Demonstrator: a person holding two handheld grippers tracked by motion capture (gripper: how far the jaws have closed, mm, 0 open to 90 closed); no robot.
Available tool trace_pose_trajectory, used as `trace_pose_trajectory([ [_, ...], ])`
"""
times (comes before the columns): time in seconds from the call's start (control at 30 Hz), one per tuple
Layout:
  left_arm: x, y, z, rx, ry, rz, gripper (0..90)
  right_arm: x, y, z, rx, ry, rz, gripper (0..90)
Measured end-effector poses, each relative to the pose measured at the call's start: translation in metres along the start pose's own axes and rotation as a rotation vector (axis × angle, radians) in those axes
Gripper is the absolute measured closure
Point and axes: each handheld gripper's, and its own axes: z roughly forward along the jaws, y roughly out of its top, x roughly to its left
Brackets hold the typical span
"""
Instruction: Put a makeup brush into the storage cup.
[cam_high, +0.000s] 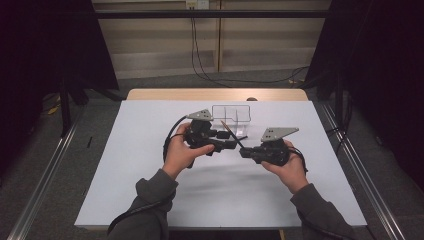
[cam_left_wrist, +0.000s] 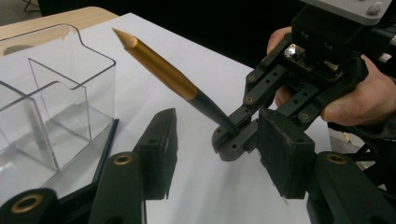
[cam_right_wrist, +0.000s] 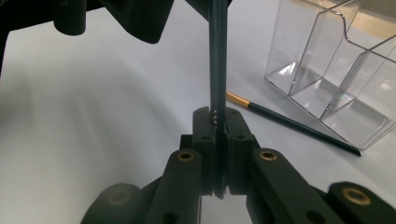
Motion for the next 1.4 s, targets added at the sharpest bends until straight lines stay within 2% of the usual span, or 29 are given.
trace_pose_trajectory([
  [0.03,0.000,0.000,0.000,-0.003,-0.003,0.003,48.7,0.000,0.000,0.000,-0.001,0.001,0.000,85.8],
  [0.1,-0.001,0.000,0.001,0.000,0.019,0.002,51.1,0.000,0.000,0.001,-0.003,0.003,0.001,85.8],
  [0.3,-0.002,0.000,0.002,-0.011,0.010,-0.004,58.0,0.001,0.002,0.001,-0.009,0.002,0.006,85.8],
  [0.37,-0.003,0.001,0.001,0.000,0.020,-0.004,60.2,0.001,0.002,0.002,-0.013,0.002,0.004,85.8],
  [0.57,-0.004,0.001,0.003,-0.023,0.022,-0.004,65.6,0.002,0.004,0.003,-0.020,0.000,0.012,85.8],
  [0.77,-0.003,0.001,0.003,-0.056,0.024,-0.025,71.6,0.003,0.005,0.003,-0.037,-0.004,0.021,85.8],
  [0.9,-0.003,0.000,0.003,-0.082,0.015,-0.046,72.6,0.003,0.006,0.004,-0.039,-0.005,0.021,85.8],
  [1.4,-0.004,0.000,0.006,-0.119,0.006,-0.062,78.9,0.007,0.007,0.010,-0.045,0.005,0.038,85.7],
])
